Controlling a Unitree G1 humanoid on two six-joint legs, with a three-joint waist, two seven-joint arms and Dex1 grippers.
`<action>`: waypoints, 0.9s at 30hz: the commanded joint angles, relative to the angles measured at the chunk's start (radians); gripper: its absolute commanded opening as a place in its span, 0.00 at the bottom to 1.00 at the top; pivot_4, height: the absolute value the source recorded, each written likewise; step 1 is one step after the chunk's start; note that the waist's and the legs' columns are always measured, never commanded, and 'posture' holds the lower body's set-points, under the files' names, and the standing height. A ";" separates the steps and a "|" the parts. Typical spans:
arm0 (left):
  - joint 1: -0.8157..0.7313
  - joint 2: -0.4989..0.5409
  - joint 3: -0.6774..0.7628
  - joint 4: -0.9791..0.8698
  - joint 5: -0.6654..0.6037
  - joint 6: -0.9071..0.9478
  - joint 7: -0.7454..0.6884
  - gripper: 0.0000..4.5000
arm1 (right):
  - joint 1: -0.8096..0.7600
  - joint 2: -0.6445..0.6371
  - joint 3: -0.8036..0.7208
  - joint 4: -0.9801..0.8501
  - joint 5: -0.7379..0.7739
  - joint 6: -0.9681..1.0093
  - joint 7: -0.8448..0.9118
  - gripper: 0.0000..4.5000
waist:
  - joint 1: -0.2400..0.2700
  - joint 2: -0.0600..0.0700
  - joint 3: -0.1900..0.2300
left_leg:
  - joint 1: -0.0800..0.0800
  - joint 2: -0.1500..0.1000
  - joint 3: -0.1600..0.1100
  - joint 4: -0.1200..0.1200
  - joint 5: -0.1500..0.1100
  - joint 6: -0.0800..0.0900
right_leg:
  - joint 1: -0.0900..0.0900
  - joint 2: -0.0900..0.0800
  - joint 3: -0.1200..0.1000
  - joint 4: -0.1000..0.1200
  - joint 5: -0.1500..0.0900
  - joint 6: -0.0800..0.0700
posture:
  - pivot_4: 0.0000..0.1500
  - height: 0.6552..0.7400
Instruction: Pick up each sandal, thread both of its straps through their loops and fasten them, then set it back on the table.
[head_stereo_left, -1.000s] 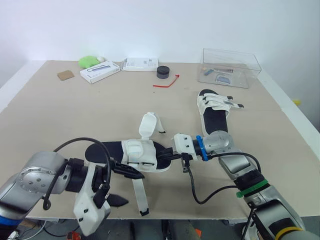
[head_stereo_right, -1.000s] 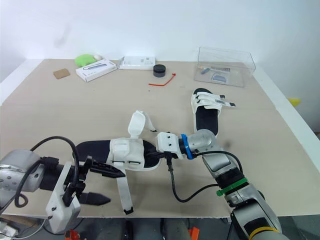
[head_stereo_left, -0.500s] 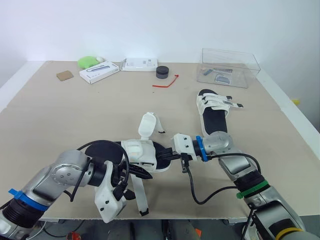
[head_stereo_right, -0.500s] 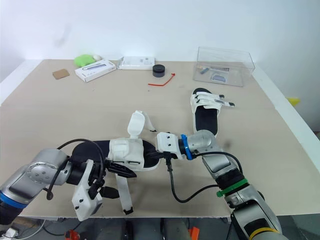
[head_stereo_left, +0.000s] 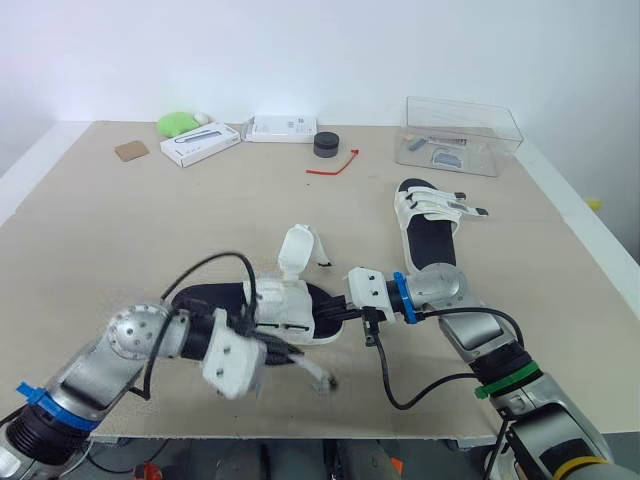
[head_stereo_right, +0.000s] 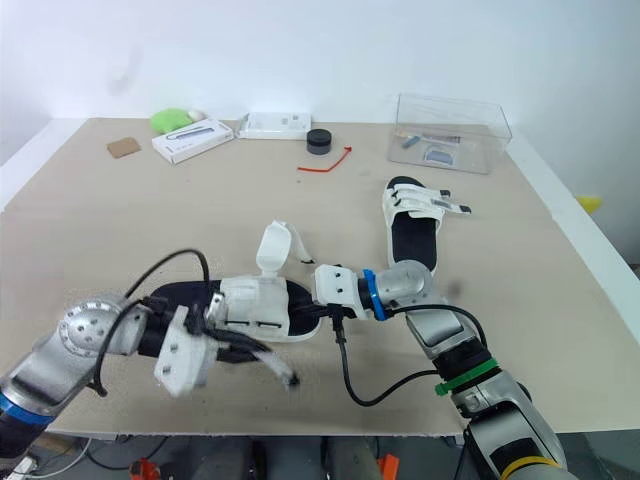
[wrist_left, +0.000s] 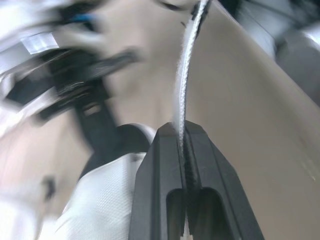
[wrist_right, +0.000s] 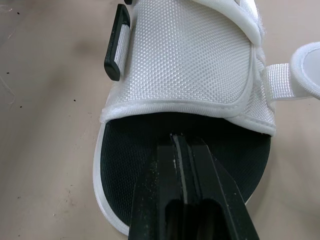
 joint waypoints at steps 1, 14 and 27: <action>-0.020 -0.005 0.097 -0.031 -0.231 0.280 0.069 0.01 | 0.013 -0.016 0.014 0.035 -0.043 0.017 0.000 0.00 | 0.000 0.000 0.000 | 0.000 0.000 0.000 0.000 0.000 0.000 | 0.000 0.000 0.000 0.000 0.000 0.000 | 1.00 1.00; -0.079 -0.170 0.314 0.106 -0.652 0.742 0.345 0.01 | 0.005 -0.015 0.018 0.048 -0.047 0.005 0.001 0.00 | 0.000 -0.001 0.000 | 0.000 -0.001 -0.002 0.000 0.001 -0.002 | 0.001 0.000 0.000 0.000 0.001 0.000 | 1.00 1.00; -0.068 -0.262 0.355 0.257 -0.555 0.727 0.404 0.01 | 0.030 -0.033 0.013 0.014 -0.047 0.013 -0.002 0.00 | 0.000 -0.001 0.000 | 0.000 -0.002 -0.003 0.000 0.002 -0.003 | 0.001 -0.001 0.000 0.000 0.001 -0.001 | 1.00 1.00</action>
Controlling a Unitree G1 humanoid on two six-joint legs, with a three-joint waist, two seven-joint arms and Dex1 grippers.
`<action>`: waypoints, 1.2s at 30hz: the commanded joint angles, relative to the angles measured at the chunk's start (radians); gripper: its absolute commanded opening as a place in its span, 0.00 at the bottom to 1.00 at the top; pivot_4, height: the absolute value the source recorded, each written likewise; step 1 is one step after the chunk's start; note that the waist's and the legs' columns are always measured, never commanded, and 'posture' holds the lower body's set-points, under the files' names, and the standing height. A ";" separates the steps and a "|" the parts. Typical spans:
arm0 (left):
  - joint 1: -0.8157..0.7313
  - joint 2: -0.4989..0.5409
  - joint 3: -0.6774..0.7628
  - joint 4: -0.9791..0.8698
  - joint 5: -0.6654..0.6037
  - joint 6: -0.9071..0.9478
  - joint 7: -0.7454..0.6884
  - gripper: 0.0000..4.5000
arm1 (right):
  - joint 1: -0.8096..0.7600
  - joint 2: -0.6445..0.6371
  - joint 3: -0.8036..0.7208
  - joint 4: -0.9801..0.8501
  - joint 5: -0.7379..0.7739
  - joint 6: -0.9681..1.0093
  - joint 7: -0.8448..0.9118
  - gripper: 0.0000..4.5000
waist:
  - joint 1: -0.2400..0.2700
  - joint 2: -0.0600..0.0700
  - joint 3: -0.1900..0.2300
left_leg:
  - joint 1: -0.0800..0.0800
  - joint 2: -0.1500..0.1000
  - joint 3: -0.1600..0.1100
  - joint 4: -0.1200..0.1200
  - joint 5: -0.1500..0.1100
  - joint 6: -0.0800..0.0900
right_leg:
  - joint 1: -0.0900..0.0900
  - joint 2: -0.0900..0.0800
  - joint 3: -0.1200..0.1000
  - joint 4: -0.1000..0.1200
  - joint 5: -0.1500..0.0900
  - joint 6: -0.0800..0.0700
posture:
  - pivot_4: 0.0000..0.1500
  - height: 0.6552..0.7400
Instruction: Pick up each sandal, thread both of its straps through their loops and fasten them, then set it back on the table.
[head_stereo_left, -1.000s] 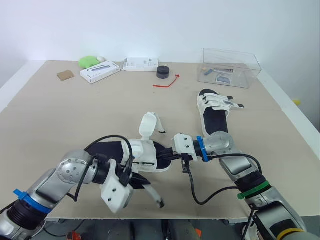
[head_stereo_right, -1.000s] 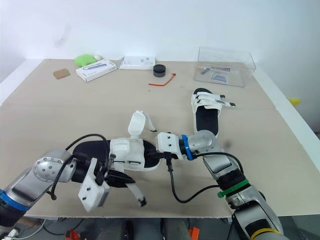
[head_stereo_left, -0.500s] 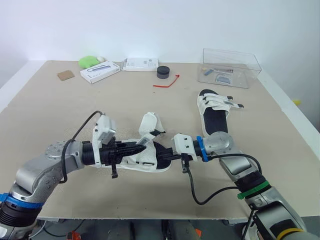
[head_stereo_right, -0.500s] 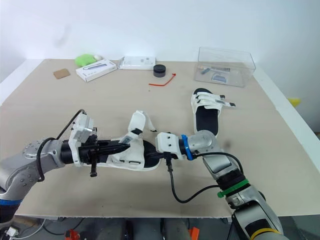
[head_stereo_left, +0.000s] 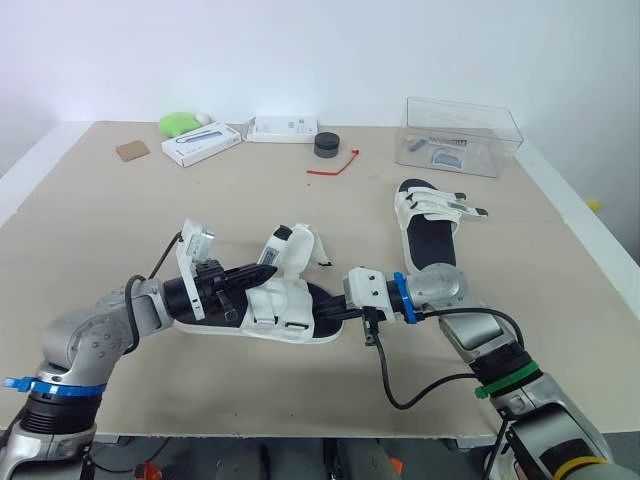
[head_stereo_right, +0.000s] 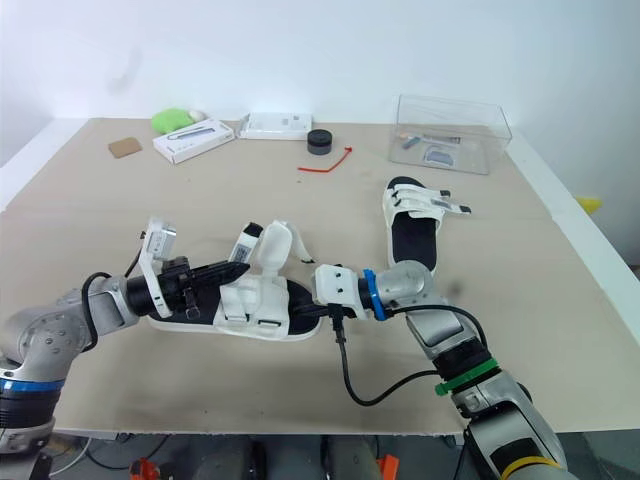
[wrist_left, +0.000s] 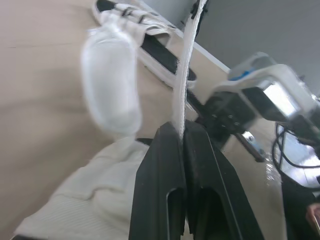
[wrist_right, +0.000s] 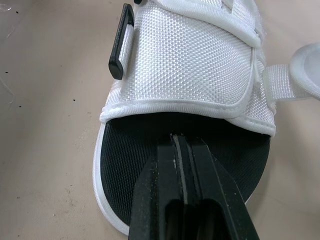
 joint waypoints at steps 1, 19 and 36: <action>-0.008 -0.028 0.060 0.034 0.026 -0.037 0.029 0.01 | 0.027 -0.032 0.013 0.014 -0.046 0.022 0.002 0.00 | 0.000 0.000 0.000 | 0.000 0.000 0.000 0.000 0.000 0.000 | 0.000 0.000 0.000 0.000 0.000 0.000 | 1.00 1.00; -0.075 -0.098 0.073 0.019 -0.013 0.031 -0.004 0.01 | 0.035 -0.038 0.013 -0.006 -0.044 0.035 -0.001 0.00 | 0.000 -0.001 0.000 | -0.001 -0.001 -0.001 0.000 0.000 0.000 | 0.001 -0.002 0.000 0.000 0.000 0.000 | 1.00 1.00; -0.120 -0.148 0.060 0.184 0.062 0.012 -0.024 0.01 | 0.040 -0.036 0.017 -0.016 -0.047 0.043 -0.014 0.00 | 0.000 -0.001 0.000 | -0.001 -0.001 -0.002 0.000 0.000 0.000 | 0.000 -0.001 0.000 -0.001 0.000 0.001 | 1.00 1.00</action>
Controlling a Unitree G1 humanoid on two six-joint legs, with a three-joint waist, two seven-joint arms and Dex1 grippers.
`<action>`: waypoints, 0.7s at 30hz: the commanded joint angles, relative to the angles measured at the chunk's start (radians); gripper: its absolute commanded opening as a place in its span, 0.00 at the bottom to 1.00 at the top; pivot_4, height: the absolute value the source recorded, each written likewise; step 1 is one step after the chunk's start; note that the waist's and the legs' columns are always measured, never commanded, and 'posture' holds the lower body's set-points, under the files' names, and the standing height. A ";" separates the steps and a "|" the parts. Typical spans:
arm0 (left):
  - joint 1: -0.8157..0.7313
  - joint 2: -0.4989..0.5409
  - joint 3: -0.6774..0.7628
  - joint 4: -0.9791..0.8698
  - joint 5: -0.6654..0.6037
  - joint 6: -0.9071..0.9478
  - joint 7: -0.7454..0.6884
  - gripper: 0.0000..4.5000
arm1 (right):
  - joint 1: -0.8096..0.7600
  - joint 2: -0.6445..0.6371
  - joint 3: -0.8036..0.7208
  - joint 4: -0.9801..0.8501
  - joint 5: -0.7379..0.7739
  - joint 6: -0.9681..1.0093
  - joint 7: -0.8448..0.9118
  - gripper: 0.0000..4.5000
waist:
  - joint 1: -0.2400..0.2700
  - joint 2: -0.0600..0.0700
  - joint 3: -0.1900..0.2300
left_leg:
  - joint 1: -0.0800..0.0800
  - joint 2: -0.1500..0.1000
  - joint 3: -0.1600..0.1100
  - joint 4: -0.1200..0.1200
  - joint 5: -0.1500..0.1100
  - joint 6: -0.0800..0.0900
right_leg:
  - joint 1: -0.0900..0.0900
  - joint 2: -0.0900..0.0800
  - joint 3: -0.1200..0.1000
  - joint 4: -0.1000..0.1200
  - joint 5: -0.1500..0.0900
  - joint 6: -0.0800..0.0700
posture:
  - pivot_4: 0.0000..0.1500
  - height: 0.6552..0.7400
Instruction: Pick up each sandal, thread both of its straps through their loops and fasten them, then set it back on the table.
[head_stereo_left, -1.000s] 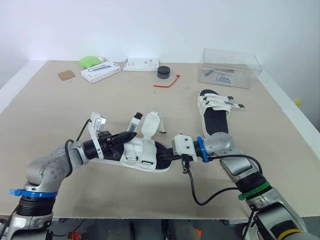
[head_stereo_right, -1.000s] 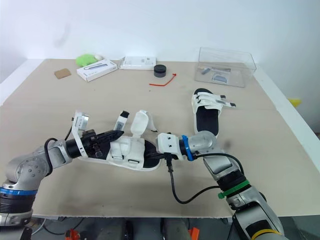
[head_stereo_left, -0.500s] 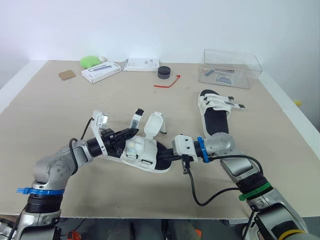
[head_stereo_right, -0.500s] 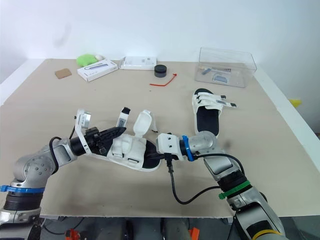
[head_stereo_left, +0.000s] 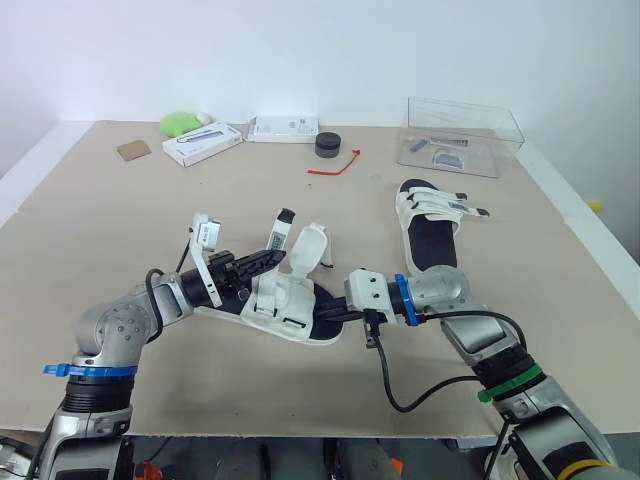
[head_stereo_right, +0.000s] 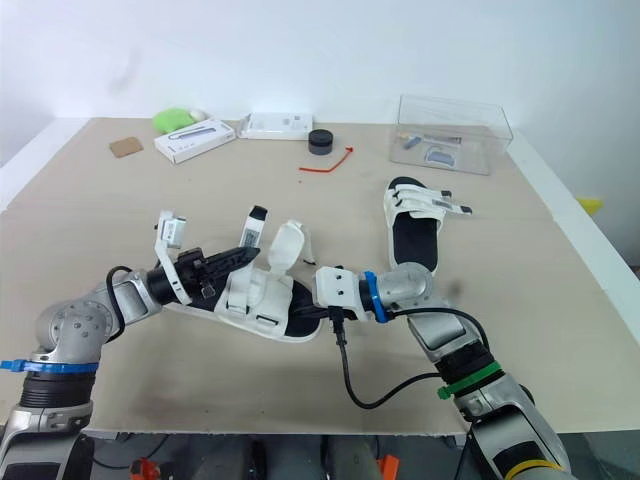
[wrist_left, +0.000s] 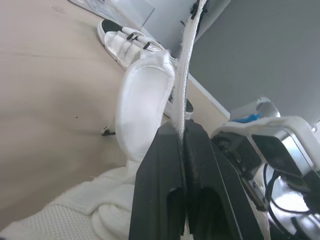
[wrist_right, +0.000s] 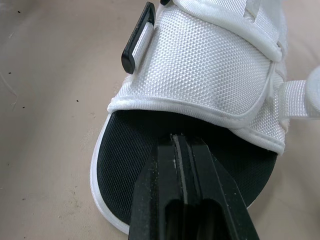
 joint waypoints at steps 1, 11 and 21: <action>-0.021 0.003 0.007 0.043 0.054 -0.047 -0.025 0.01 | 0.024 -0.026 0.016 0.016 -0.046 0.025 0.000 0.00 | 0.000 0.000 0.000 | 0.000 0.000 0.000 0.000 0.000 0.000 | 0.000 0.000 0.000 0.000 0.000 0.000 | 1.00 1.00; -0.044 -0.007 -0.070 0.121 0.175 -0.091 -0.112 0.01 | 0.030 -0.030 0.013 0.003 -0.045 0.035 -0.005 0.00 | 0.001 0.000 0.000 | 0.000 0.000 0.000 0.000 0.000 0.000 | 0.000 0.000 0.000 0.000 0.000 0.000 | 1.00 1.00; -0.131 0.004 -0.075 0.257 0.283 -0.166 -0.176 0.61 | 0.037 -0.037 0.014 -0.011 -0.046 0.041 -0.011 0.00 | 0.000 -0.001 0.000 | -0.001 -0.001 0.000 0.000 0.000 0.000 | 0.000 -0.001 -0.001 -0.001 0.000 0.001 | 1.00 1.00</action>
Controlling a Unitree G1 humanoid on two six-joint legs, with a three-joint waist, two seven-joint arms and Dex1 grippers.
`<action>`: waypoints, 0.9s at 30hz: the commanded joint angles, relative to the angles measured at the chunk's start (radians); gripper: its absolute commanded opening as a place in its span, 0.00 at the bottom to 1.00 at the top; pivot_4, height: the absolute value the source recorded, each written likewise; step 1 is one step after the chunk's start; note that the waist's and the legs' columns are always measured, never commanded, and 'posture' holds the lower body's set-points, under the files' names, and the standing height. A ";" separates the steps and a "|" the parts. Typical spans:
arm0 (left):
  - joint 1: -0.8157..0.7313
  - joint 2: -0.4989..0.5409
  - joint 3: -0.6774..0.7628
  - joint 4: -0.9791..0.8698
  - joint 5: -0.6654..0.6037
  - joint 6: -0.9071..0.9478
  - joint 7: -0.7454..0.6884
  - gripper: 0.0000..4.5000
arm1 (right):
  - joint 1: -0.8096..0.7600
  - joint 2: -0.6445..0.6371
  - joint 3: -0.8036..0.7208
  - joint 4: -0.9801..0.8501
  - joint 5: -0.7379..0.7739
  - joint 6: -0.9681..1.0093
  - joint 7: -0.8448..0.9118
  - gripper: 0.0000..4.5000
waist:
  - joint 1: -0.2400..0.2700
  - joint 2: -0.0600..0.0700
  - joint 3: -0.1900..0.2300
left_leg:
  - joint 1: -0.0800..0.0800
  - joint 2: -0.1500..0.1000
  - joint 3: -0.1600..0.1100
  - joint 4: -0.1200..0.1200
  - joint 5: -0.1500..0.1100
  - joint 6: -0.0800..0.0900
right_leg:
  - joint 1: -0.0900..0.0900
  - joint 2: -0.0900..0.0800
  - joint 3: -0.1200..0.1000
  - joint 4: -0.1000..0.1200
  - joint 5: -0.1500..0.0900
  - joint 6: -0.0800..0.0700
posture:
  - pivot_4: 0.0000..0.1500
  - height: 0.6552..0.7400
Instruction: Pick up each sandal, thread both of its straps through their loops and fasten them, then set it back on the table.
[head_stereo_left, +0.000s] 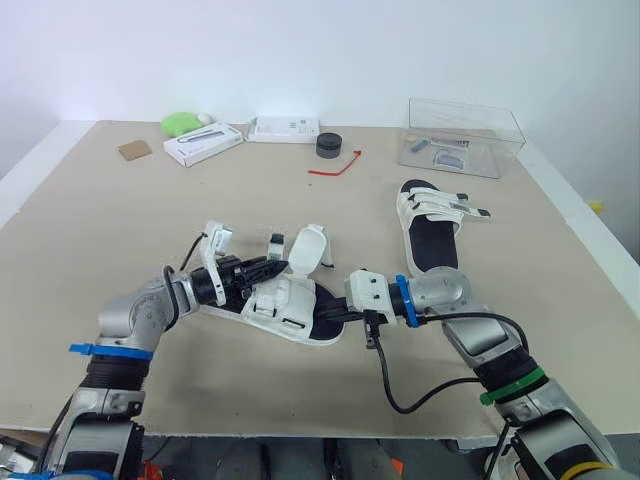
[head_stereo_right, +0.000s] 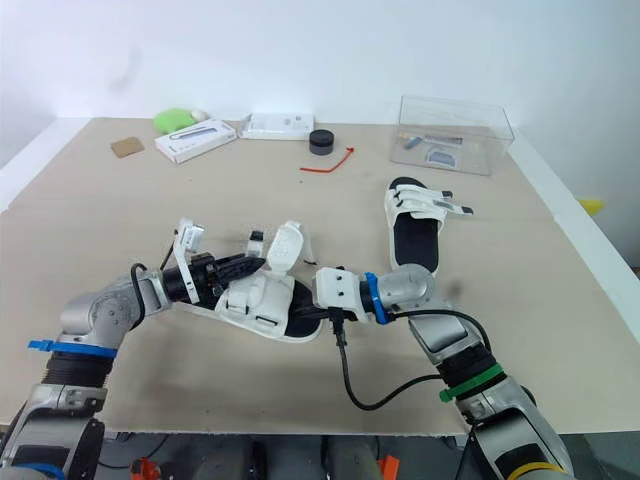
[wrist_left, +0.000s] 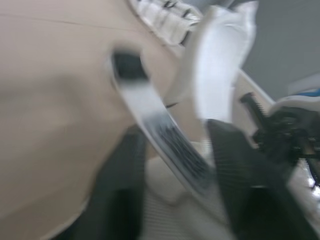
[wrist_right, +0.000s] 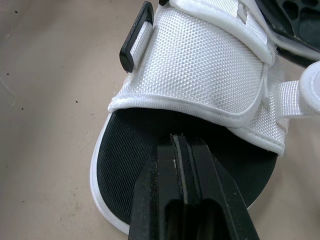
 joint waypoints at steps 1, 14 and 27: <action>-0.037 0.014 0.012 0.023 0.039 -0.043 -0.030 0.61 | 0.024 -0.027 0.014 0.021 -0.045 0.022 0.002 0.00 | 0.000 0.000 0.000 | 0.000 0.000 0.000 0.000 0.000 0.000 | 0.000 0.000 0.000 0.000 0.000 0.000 | 1.00 1.00; -0.142 0.069 0.011 0.071 0.150 -0.169 -0.132 0.61 | 0.023 -0.021 0.018 0.027 -0.046 0.015 -0.003 0.00 | 0.000 0.000 0.000 | -0.001 0.000 0.000 0.000 0.000 0.000 | -0.001 0.000 0.000 0.000 0.000 0.000 | 1.00 1.00; -0.169 0.062 -0.123 0.180 0.216 -0.127 -0.280 0.01 | 0.029 -0.028 0.021 0.016 -0.052 0.008 -0.005 0.00 | 0.000 0.000 0.000 | -0.002 0.000 -0.001 0.000 0.000 0.000 | -0.001 0.000 0.000 0.000 0.000 0.000 | 1.00 1.00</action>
